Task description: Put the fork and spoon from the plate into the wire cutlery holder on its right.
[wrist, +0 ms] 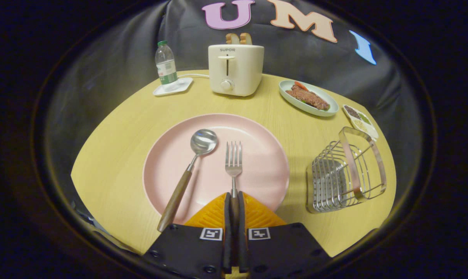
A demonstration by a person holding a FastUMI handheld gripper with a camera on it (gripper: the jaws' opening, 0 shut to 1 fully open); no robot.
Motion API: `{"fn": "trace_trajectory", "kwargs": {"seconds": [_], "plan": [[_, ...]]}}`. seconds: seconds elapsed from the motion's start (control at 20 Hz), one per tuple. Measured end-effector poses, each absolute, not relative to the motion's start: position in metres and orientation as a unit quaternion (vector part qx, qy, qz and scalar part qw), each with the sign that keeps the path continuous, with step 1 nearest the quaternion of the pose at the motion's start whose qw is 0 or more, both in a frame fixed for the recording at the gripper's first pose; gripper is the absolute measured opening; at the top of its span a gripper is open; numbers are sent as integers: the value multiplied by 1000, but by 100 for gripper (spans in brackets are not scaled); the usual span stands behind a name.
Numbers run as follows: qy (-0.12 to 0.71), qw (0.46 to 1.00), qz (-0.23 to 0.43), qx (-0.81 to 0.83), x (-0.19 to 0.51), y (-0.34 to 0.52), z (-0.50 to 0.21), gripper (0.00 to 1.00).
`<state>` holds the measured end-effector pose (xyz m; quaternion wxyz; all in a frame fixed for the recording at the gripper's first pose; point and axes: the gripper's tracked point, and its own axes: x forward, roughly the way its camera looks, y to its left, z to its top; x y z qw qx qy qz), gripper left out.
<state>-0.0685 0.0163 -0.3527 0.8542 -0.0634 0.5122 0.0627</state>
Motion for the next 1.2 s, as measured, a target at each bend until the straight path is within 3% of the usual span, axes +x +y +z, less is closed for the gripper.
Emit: {"fn": "trace_trajectory", "kwargs": {"seconds": [1.2], "plan": [[500, 842, 170, -109, -58, -27, -221, 10]]}}
